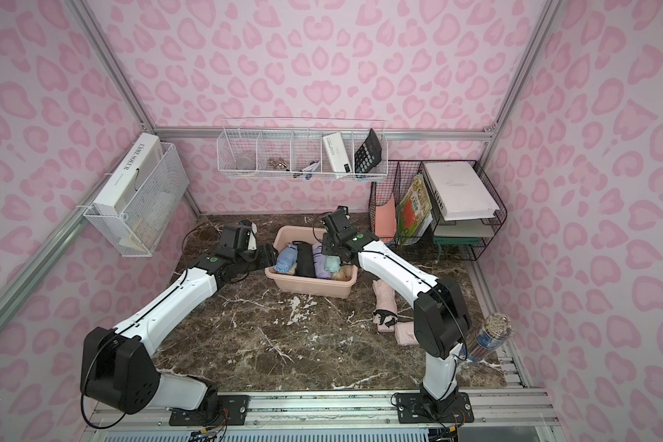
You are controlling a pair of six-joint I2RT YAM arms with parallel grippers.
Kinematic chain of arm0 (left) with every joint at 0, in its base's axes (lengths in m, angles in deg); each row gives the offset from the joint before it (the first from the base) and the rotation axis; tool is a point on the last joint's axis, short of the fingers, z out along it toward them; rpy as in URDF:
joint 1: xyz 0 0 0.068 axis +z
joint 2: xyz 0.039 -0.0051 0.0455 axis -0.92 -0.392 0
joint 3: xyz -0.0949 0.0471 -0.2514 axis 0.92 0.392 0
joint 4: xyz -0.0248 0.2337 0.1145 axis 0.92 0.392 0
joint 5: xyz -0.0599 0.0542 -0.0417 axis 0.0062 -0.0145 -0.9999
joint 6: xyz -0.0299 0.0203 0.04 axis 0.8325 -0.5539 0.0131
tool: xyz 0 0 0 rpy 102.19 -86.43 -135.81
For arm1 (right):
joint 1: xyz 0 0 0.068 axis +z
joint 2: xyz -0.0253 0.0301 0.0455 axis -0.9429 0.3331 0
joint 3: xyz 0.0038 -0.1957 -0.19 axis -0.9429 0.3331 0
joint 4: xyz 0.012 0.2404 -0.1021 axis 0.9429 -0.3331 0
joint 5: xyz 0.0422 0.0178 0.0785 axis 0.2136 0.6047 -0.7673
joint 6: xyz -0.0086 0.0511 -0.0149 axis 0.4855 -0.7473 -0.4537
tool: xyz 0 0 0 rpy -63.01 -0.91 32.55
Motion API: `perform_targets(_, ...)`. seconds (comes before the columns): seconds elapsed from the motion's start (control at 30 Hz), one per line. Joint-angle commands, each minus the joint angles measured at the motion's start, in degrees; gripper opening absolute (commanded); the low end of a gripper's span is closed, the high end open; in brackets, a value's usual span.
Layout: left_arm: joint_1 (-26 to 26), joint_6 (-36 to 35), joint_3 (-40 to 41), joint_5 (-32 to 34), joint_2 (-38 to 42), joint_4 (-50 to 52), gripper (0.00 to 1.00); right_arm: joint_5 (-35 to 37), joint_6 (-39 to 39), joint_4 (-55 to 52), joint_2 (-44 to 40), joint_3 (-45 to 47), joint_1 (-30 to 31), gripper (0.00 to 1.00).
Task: Put the umbrella into the storage box
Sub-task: Place the umbrella in the storage box.
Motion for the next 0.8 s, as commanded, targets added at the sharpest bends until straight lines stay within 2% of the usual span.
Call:
perform_targets(0.0, 0.01, -5.19, -3.88, -2.62, -2.89, 3.83, 0.68, 2.05, -0.83, -1.74, 1.13, -0.38, -0.12, 0.0)
perform_targets(0.23, 0.13, -7.72, -7.05, -1.63, -7.35, 5.07, 0.68, 5.02, -1.03, -4.24, 5.15, -1.9, -0.13, 0.0)
perform_targets(0.27, 0.06, -7.79, -7.52, -1.73, -8.12, 5.08, 0.68, 4.93, -1.07, -4.15, 5.57, -2.0, -0.12, 0.04)
perform_targets(0.4, 0.1, -8.4, -9.36, -1.78, -10.69, 5.68, 0.68, 5.94, -1.26, -4.35, 6.96, -2.95, 0.06, 0.34)
perform_targets(0.5, 0.12, -9.22, -10.92, -1.21, -12.35, 6.51, 0.68, 7.08, -0.67, -4.18, 6.95, -3.8, 0.47, 0.52)
perform_targets(0.6, 0.13, -9.83, -11.99, -0.6, -13.64, 6.83, 0.67, 8.09, 0.05, -3.88, 6.36, -4.45, 1.03, 0.62)
perform_targets(0.77, 0.27, -10.95, -13.8, -0.59, -15.76, 6.92, 0.64, 9.87, 0.98, -2.94, 3.43, -4.65, 2.19, 0.68)
